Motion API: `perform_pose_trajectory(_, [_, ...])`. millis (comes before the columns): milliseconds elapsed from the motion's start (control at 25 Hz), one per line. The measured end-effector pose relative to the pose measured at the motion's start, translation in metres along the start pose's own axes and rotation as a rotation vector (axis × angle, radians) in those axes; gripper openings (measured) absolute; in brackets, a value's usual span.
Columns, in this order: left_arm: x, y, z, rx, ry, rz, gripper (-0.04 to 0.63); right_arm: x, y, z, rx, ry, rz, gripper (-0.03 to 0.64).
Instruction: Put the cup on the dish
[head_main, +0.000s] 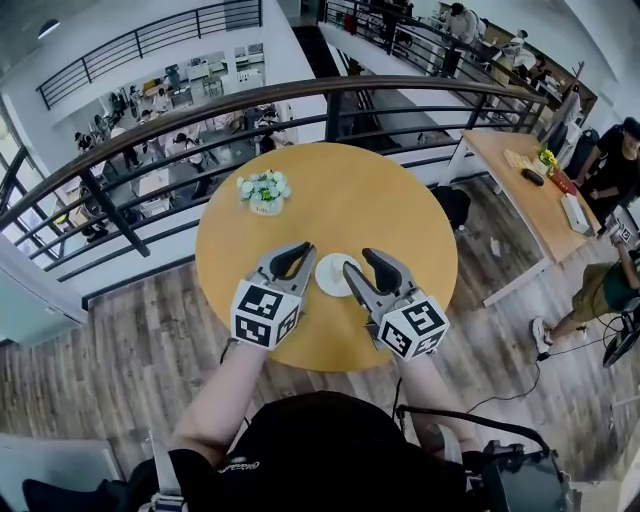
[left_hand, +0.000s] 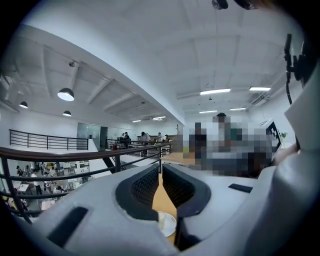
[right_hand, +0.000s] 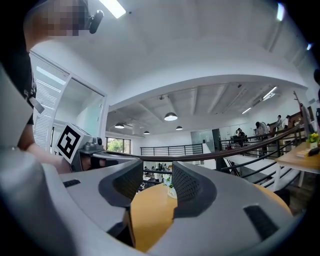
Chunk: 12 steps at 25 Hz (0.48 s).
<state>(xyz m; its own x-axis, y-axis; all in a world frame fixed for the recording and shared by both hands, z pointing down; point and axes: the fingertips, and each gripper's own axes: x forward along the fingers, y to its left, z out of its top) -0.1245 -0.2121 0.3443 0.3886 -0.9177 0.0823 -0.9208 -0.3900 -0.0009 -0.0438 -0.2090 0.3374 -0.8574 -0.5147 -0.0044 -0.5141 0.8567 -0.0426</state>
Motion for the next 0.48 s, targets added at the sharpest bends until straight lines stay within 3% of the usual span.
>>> perform_pose_trajectory(480, [-0.0016,-0.0074,-0.001,0.007,0.001,-0.02,0.028,-0.0034,-0.0004,-0.0042,-0.016,0.008,-0.017,0.156])
